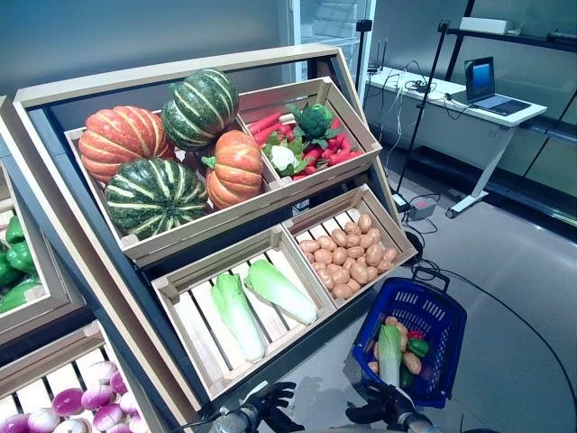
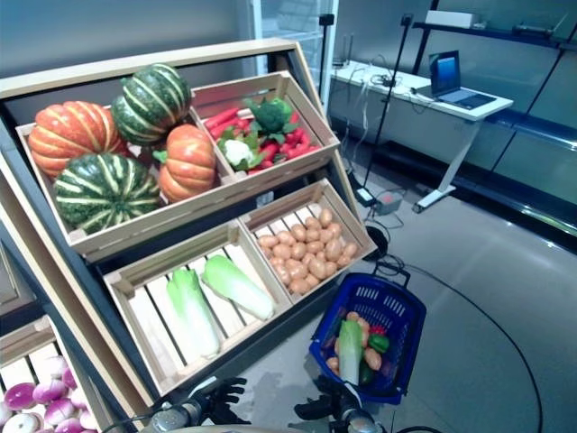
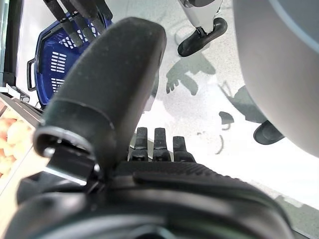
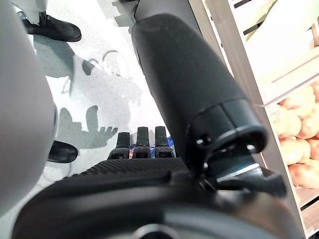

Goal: Put vegetables into the basket

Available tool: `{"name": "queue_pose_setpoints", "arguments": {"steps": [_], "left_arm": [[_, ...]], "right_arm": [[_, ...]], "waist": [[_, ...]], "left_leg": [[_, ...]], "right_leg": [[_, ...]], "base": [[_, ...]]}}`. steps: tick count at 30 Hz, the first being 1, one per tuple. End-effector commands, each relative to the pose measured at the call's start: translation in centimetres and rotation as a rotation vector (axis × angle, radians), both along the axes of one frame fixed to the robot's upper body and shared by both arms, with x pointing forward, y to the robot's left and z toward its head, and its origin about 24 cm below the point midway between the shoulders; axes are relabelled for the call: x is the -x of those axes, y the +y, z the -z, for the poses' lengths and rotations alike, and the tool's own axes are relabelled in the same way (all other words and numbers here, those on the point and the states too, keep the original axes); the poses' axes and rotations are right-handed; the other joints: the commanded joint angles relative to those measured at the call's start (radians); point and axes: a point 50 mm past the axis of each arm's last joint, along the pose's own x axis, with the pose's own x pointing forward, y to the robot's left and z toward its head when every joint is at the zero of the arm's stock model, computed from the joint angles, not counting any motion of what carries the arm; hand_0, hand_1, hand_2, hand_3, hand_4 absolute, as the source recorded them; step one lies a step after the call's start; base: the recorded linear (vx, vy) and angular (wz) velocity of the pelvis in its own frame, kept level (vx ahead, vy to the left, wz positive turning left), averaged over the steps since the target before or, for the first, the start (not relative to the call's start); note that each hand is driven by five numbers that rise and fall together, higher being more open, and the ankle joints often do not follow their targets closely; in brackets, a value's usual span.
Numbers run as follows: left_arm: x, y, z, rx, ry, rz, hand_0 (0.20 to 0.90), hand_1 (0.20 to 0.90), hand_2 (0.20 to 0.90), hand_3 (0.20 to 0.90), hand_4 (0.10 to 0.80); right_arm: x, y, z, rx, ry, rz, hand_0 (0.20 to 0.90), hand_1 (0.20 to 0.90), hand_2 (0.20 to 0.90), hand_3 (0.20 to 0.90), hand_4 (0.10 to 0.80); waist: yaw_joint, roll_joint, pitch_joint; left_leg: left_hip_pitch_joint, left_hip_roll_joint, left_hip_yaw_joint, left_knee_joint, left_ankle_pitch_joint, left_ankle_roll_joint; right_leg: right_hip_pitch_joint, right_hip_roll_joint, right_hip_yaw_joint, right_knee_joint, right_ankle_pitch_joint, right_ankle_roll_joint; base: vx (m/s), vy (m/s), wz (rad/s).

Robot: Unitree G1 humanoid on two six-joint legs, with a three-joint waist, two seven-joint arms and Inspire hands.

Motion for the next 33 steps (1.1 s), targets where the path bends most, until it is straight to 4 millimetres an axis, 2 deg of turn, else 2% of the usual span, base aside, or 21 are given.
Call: {"name": "queue_pose_setpoints", "arguments": {"steps": [1, 14, 22, 25, 28, 31, 33], "left_arm": [[-1.7, -1.0, -0.4, -0.002, -0.050, 0.065, 0.900, 0.900, 0.900, 0.900, 0.800], [-2.0, -1.2, -0.6, 0.039, -0.052, 0.054, 0.900, 0.900, 0.900, 0.900, 0.800], [-2.9, -1.5, -1.1, 0.073, -0.127, 0.056, 0.900, 0.900, 0.900, 0.900, 0.800], [-3.7, -1.8, -1.8, 0.124, -0.193, 0.068, 0.900, 0.900, 0.900, 0.900, 0.800], [-5.4, -3.4, -3.7, 0.206, -0.360, 0.192, 0.900, 0.900, 0.900, 0.900, 0.800], [-6.4, -3.8, -4.8, 0.253, -0.446, 0.209, 0.900, 0.900, 0.900, 0.900, 0.800], [-7.9, -3.8, -6.5, 0.324, -0.533, 0.185, 0.900, 0.900, 0.900, 0.900, 0.800]], "right_arm": [[-4.0, 1.0, -1.1, -0.058, -0.100, 0.011, 0.900, 0.900, 0.900, 0.900, 0.800], [-4.3, 1.1, -1.2, -0.056, -0.100, 0.011, 0.900, 0.900, 0.900, 0.900, 0.800], [-4.3, 1.2, -1.2, -0.048, -0.097, 0.007, 0.900, 0.900, 0.900, 0.900, 0.800], [-4.3, 1.1, -1.2, -0.047, -0.095, 0.006, 0.900, 0.900, 0.900, 0.900, 0.800], [-4.5, 0.9, -1.3, -0.041, -0.095, -0.003, 0.900, 0.900, 0.900, 0.900, 0.800], [-4.8, 0.8, -1.4, -0.037, -0.100, -0.012, 0.900, 0.900, 0.900, 0.900, 0.800], [-4.9, 0.4, -1.5, -0.035, -0.103, -0.014, 0.900, 0.900, 0.900, 0.900, 0.800]], "waist": [[0.010, -0.019, 0.067], [0.012, -0.020, 0.072], [0.013, -0.018, 0.075], [0.013, -0.018, 0.076], [0.009, -0.013, 0.082], [0.009, -0.010, 0.088], [0.009, -0.008, 0.093]], "left_leg": [[-0.006, -0.021, 0.013, 0.008, -0.051, 0.029], [-0.007, -0.019, 0.009, 0.008, -0.051, 0.029], [-0.005, -0.019, 0.008, 0.008, -0.049, 0.027], [-0.004, -0.019, 0.008, 0.008, -0.050, 0.026], [-0.006, -0.017, 0.011, 0.008, -0.047, 0.023], [-0.006, -0.017, 0.012, 0.008, -0.046, 0.021], [-0.006, -0.019, 0.011, 0.008, -0.046, 0.019]], "right_leg": [[0.045, 0.002, -0.007, 0.002, -0.029, -0.027], [0.040, 0.004, -0.005, 0.003, -0.029, -0.029], [0.044, 0.004, -0.003, 0.003, -0.031, -0.031], [0.045, 0.004, -0.002, 0.003, -0.031, -0.031], [0.043, 0.004, 0.000, 0.005, -0.032, -0.029], [0.043, 0.003, 0.000, 0.006, -0.032, -0.029], [0.044, 0.004, 0.001, 0.004, -0.031, -0.028]], "base": [[0.000, 0.000, 0.00], [0.000, 0.000, 0.00], [0.000, 0.000, 0.00], [0.000, 0.000, 0.00], [0.000, 0.000, 0.00], [0.000, 0.000, 0.00], [0.000, 0.000, 0.00]]}}
